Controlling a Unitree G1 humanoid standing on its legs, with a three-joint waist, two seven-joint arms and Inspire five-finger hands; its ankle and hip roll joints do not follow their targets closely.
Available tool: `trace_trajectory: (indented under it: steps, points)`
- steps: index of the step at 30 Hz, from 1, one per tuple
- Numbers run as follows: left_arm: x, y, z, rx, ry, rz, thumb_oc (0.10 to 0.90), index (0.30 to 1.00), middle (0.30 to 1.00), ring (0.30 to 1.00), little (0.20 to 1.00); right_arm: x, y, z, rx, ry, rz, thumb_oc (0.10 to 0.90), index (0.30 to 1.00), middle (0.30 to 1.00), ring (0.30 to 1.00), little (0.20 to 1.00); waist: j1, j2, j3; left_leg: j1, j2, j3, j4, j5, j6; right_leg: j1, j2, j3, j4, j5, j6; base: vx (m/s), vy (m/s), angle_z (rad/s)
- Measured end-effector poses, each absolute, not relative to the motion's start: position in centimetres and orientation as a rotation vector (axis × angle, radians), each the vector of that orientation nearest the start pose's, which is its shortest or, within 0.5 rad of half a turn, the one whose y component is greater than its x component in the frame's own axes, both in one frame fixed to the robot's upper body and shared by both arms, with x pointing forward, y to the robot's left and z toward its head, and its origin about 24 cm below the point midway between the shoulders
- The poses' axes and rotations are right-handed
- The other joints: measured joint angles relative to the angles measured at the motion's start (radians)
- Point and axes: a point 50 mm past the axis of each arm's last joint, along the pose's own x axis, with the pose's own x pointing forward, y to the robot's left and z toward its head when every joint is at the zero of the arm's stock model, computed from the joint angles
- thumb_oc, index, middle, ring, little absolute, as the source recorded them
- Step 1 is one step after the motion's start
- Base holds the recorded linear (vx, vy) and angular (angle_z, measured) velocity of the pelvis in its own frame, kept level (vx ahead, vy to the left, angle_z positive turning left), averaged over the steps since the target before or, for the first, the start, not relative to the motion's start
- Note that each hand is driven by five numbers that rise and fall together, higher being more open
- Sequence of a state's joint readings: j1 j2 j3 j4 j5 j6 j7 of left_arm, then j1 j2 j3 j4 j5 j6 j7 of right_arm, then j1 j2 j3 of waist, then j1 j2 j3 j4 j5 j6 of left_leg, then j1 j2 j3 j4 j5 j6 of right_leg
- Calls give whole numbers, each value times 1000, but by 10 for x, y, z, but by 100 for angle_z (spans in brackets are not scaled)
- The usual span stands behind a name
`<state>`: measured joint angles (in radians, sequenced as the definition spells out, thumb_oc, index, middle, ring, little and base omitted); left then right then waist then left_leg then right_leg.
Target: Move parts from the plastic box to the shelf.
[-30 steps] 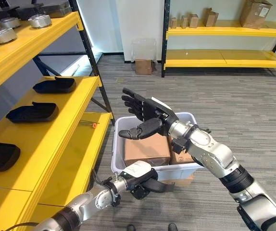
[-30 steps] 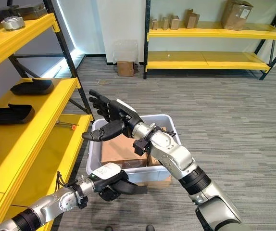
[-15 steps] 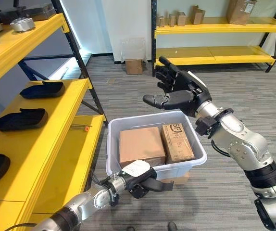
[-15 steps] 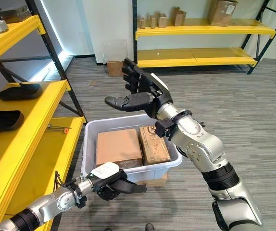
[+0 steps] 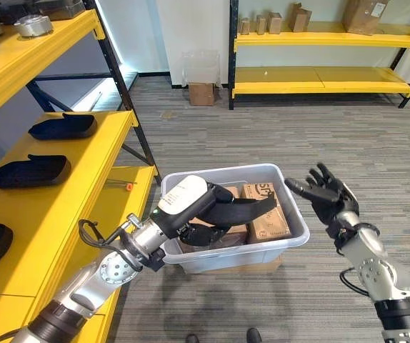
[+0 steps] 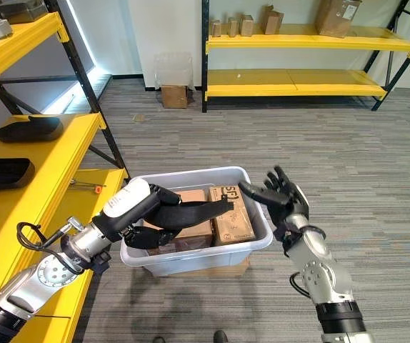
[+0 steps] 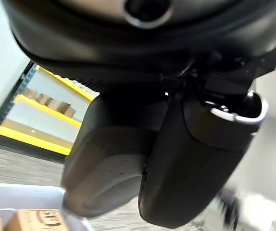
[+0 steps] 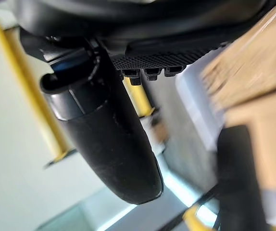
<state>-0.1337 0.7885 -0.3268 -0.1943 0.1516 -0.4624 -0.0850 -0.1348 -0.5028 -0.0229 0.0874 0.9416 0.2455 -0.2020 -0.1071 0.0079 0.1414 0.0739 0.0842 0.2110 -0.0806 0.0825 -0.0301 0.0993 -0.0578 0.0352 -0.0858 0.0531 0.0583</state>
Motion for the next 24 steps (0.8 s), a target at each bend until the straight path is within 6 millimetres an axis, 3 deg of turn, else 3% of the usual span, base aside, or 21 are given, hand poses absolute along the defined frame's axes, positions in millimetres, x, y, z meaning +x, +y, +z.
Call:
trace_trajectory:
  steps: [5, 12, 19, 24]
  points:
    - [234, 150, 134, 821, -617, -670, 400, 300, 300, 300, 300, 269, -240, 38, 433, 289, -177, 900, 1000, 1000, 1000, 1000, -4, 1, 0, 1, 0, 1, -1, 0, 0, -4, 0, 2, -7, -2, 3, 0, 0, 0]
    - [232, 155, 130, 906, -636, -591, 400, 300, 300, 300, 300, 268, -210, 31, 483, 270, -68, 900, 1000, 1000, 1000, 1000, 2, 3, 0, -1, -1, 0, 0, 0, 0, -3, -1, 0, -7, -1, 1, -6, -14, 0]
    - [228, 166, 126, 954, -645, -479, 400, 300, 300, 300, 300, 262, -194, 20, 411, 301, -24, 900, 1000, 1000, 1000, 1000, 12, 9, 2, -4, -1, -13, 0, 1, -1, -1, -2, -13, -7, -4, 1, -27, -40, 5]
    - [227, 174, 130, 1000, -692, -381, 400, 300, 300, 300, 300, 260, -187, 16, 370, 308, 1, 900, 1000, 1000, 1000, 1000, 43, 30, 2, -5, -3, -31, 0, 1, -2, 12, -2, -29, -7, -9, -1, -10, -35, 10]
